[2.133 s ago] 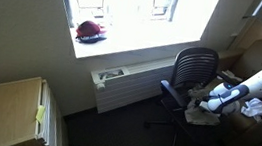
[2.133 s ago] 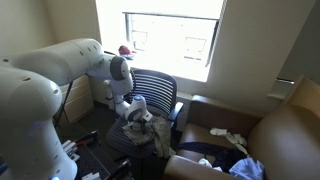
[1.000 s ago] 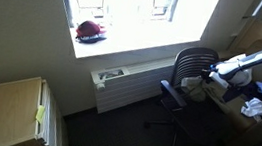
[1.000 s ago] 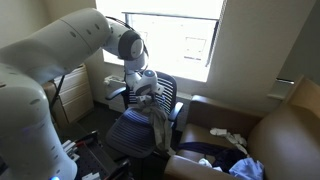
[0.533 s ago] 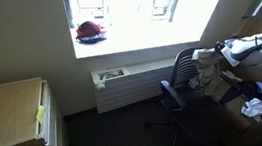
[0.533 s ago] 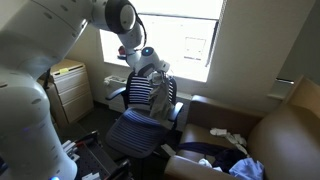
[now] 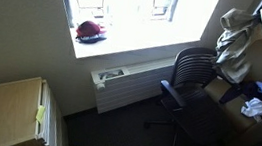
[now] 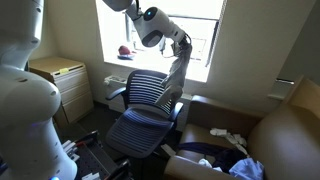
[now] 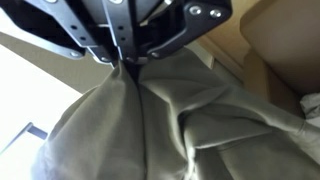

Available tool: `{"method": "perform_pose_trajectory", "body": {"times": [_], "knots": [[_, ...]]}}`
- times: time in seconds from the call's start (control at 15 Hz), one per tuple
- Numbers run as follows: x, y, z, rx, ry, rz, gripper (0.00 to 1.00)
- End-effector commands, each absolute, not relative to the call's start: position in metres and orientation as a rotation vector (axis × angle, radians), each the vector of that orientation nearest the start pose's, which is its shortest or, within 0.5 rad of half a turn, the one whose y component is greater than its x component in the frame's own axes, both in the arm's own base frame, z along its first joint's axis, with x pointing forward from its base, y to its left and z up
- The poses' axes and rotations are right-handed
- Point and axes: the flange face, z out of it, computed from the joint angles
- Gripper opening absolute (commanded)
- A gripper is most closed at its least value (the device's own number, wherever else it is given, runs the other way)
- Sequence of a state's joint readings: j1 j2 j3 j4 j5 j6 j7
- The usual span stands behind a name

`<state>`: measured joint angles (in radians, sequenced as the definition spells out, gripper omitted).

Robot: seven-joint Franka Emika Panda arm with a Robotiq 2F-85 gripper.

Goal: Pick the garment on the black chair and place it on the sofa

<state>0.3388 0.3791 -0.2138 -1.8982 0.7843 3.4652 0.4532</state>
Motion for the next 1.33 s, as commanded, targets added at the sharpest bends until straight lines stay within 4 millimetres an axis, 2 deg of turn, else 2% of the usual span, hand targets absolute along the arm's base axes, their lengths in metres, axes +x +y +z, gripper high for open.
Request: {"method": "perform_pose_trajectory", "body": {"times": [0.0,0.13,0.27,0.4,0.47,0.6,0.8,0.87,0.93,1.07,1.2,1.27], "knots": [[0.609,-0.069,0.491,-1.785,1.463,-1.460,0.01],[0.589,-0.131,0.515,-1.708,1.565,-1.557,0.01],[0.561,-0.198,0.527,-1.665,1.678,-1.657,0.01],[0.517,-0.258,0.505,-1.700,1.829,-1.671,0.01],[0.496,-0.274,0.485,-1.747,1.851,-1.525,0.01],[0.474,-0.292,0.486,-1.731,1.836,-1.415,0.01],[0.441,-0.311,0.461,-1.648,1.918,-1.251,0.01],[0.432,-0.311,0.460,-1.634,1.922,-1.210,0.01],[0.426,-0.314,0.440,-1.613,1.942,-1.117,0.01],[0.412,-0.323,0.416,-1.570,1.958,-0.971,0.01],[0.400,-0.333,0.383,-1.539,1.957,-0.818,0.01],[0.395,-0.337,0.364,-1.566,1.938,-0.752,0.01]]}}
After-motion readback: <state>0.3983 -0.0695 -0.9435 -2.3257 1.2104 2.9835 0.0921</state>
